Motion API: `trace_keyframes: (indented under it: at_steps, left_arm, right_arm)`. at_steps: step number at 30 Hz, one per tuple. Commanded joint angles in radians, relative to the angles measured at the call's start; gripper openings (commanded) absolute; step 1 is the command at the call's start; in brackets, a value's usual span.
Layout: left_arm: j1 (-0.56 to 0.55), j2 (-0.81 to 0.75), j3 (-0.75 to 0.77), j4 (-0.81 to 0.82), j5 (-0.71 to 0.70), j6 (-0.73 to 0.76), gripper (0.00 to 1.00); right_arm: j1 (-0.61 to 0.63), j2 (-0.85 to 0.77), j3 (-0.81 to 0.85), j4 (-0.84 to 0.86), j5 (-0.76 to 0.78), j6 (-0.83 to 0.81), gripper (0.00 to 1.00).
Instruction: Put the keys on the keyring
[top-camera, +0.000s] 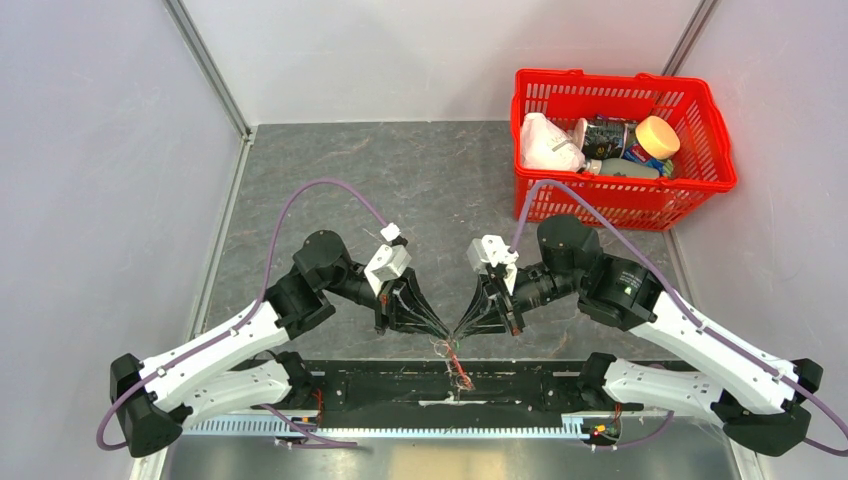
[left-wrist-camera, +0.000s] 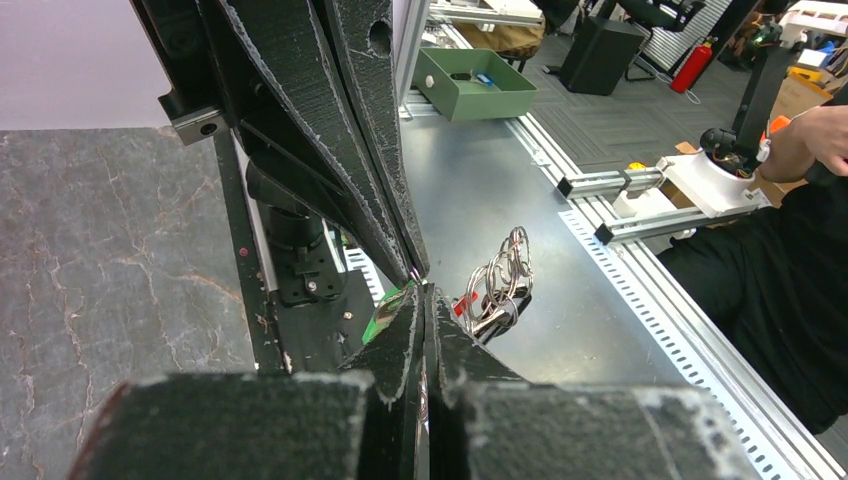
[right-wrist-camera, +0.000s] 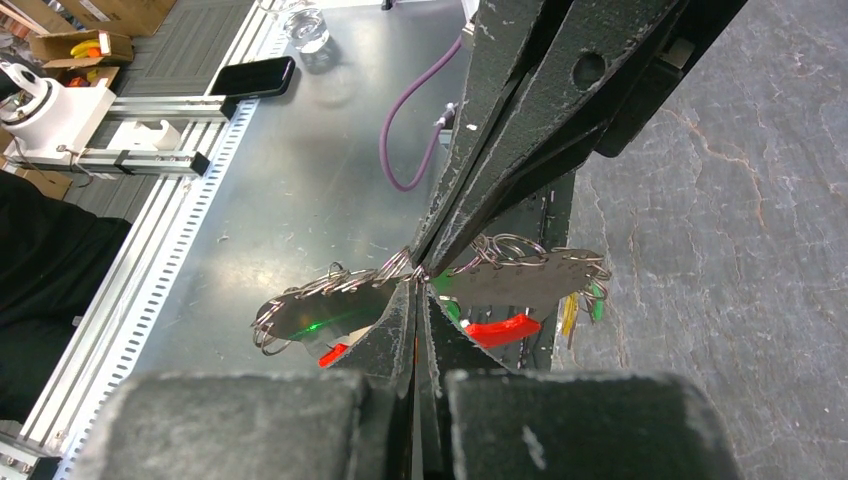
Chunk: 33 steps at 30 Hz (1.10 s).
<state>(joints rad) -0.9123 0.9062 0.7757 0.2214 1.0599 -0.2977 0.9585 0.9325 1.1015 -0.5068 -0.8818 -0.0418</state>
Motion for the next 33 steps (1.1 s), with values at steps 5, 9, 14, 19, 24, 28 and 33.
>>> trace_keyframes:
  at_steps: [5, 9, 14, 19, 24, 28, 33]
  left_arm:
    - [-0.006, -0.001, 0.047, 0.070, 0.006, -0.001, 0.02]
    - [-0.006, -0.005, 0.046, 0.071, 0.006, 0.001, 0.02]
    - [-0.005, -0.009, 0.047, 0.057, 0.004, 0.008, 0.02]
    - [-0.006, -0.018, 0.058, 0.011, -0.032, 0.036, 0.02]
    - [-0.006, -0.023, 0.062, 0.001, -0.059, 0.044, 0.02]
    - [-0.006, -0.031, 0.057, 0.000, -0.059, 0.039, 0.02]
    - [-0.005, -0.042, 0.056, -0.008, -0.060, 0.042, 0.02]
  right_arm:
    - [0.012, -0.016, -0.003, 0.055, -0.023, -0.003, 0.00]
    - [0.013, -0.026, -0.003, 0.054, -0.018, 0.006, 0.00]
    - [0.015, -0.046, -0.007, 0.047, -0.006, 0.017, 0.00]
    - [0.016, -0.064, -0.012, 0.044, 0.007, 0.029, 0.00]
    - [0.017, -0.059, -0.012, 0.044, 0.043, 0.037, 0.00]
    - [0.017, -0.052, -0.010, 0.051, 0.090, 0.041, 0.00]
    - [0.017, -0.058, -0.013, 0.060, 0.136, 0.071, 0.00]
